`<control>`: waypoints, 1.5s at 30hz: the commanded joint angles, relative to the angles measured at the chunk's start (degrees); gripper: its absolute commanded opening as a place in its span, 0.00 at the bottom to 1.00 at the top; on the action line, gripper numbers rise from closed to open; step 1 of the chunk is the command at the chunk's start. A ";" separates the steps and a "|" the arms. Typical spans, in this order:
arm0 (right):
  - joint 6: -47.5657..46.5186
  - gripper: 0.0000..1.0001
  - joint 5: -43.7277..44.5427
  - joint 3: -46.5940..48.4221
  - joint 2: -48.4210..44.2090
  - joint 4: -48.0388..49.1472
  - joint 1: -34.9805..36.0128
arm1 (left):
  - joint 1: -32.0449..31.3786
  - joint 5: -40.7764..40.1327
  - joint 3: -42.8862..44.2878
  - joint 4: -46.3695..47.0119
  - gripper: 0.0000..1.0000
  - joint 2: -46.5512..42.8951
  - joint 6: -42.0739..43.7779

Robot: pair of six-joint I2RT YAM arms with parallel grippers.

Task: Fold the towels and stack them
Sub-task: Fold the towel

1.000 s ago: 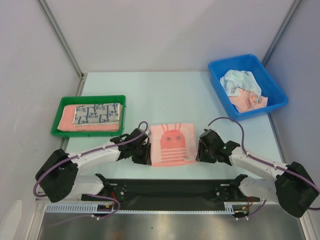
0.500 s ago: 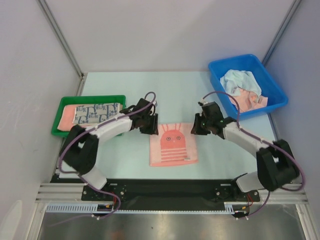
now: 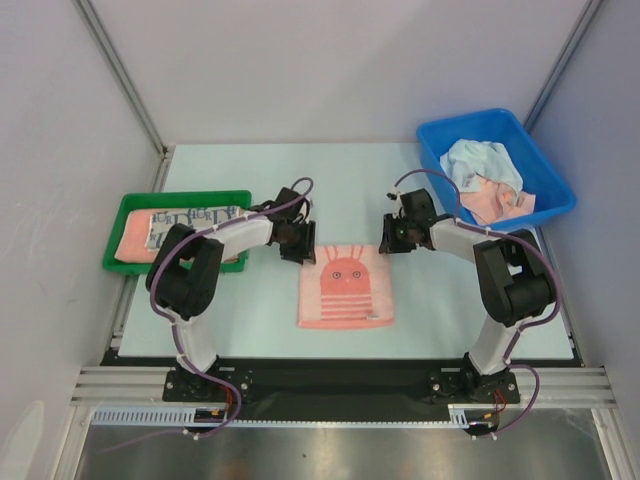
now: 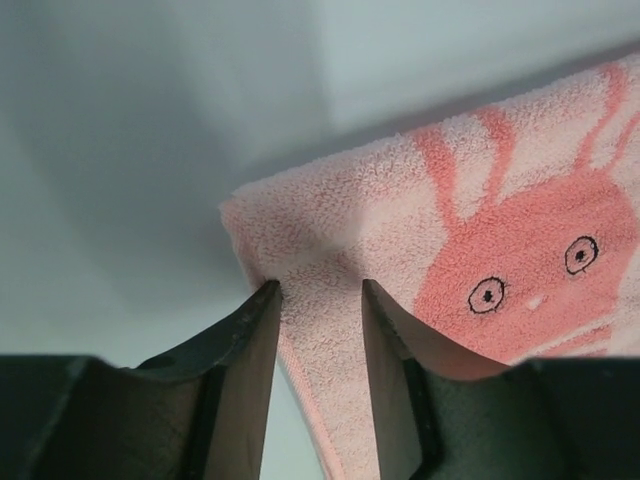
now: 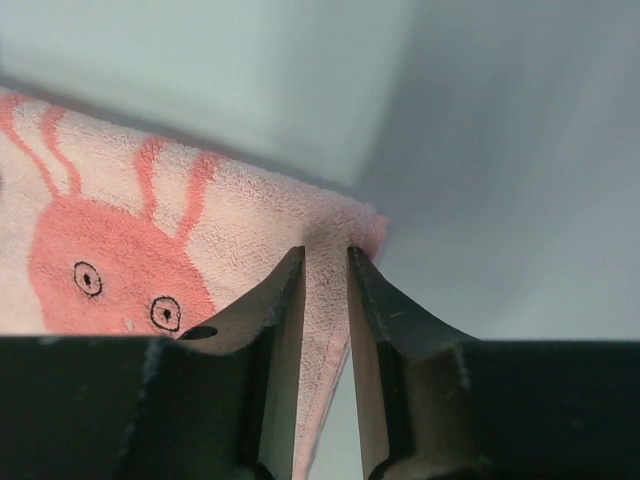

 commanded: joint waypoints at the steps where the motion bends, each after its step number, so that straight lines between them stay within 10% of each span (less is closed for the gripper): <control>1: -4.96 0.29 -0.12 3.98 -0.28 -2.35 -0.06 | 1.11 0.92 3.63 -1.69 0.47 -0.29 3.33; 16: -25.44 0.42 -23.41 19.89 9.72 -22.57 -9.64 | 4.01 12.19 16.39 -12.60 0.57 6.37 36.28; 38: -37.58 0.35 -30.97 31.32 23.26 -33.13 -10.25 | 9.02 23.53 24.83 -20.42 0.51 17.71 44.82; 41: -37.58 0.31 -30.63 31.41 23.88 -33.22 -10.25 | 9.11 23.88 24.91 -20.69 0.44 18.42 45.35; 45: -37.49 0.12 -29.75 32.90 24.24 -33.66 -10.34 | 9.20 24.06 26.49 -21.83 0.08 19.65 45.62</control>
